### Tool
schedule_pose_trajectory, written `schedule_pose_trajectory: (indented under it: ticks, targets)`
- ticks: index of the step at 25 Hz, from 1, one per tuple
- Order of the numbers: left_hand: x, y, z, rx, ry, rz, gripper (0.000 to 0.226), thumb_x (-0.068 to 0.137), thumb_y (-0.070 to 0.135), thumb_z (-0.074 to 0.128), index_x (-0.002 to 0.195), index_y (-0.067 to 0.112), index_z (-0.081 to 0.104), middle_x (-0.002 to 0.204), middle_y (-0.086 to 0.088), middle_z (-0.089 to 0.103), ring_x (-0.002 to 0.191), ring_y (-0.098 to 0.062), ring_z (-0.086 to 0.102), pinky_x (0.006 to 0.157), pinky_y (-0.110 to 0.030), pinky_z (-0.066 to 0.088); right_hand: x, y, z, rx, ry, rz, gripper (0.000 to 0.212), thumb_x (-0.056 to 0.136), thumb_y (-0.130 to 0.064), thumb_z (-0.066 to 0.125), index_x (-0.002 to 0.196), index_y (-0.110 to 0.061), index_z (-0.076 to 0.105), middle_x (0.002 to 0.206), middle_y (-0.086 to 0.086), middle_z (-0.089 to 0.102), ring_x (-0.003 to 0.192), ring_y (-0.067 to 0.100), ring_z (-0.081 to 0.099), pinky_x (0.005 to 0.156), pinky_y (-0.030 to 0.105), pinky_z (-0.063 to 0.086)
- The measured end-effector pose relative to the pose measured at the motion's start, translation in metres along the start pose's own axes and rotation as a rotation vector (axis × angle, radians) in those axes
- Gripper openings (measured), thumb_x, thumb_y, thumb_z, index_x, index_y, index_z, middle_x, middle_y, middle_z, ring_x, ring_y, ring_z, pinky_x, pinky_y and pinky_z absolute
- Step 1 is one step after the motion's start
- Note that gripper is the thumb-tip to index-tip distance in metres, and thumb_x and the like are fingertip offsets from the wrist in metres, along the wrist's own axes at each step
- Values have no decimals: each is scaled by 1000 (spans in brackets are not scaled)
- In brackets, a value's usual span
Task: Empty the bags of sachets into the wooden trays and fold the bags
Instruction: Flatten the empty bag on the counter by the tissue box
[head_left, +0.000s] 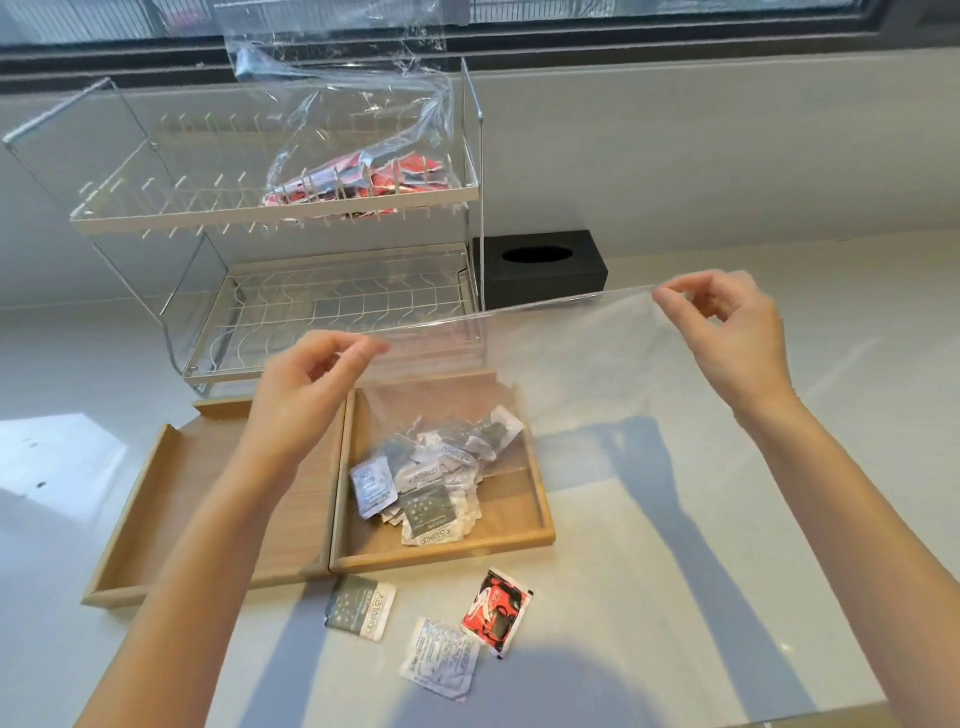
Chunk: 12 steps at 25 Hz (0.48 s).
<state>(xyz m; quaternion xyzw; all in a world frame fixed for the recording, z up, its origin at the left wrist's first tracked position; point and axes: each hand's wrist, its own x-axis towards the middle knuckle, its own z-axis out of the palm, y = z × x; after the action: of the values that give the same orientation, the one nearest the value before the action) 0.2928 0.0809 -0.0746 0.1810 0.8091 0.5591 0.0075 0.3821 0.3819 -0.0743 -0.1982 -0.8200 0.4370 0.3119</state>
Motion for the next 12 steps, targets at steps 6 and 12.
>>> schedule_pose_trajectory:
  ticks: [6, 12]
  targets:
    - [18, 8, 43, -143, -57, -90, 12, 85, 19, 56, 91, 28, 62, 58, 18, 65, 47, 4, 47, 48, -6, 39, 36, 27, -21, 13, -4, 87, 14, 78, -37, 64, 66, -40, 59, 85, -9, 57, 54, 2, 53, 63, 29, 45]
    - [56, -6, 99, -104, 1, -202, 13, 86, 15, 57, 92, 26, 55, 60, 2, 52, 33, 0, 41, 35, -12, 33, 79, 75, -17, 8, -122, 200, 13, 79, -29, 63, 67, -34, 60, 67, -10, 57, 38, -2, 48, 54, 21, 37]
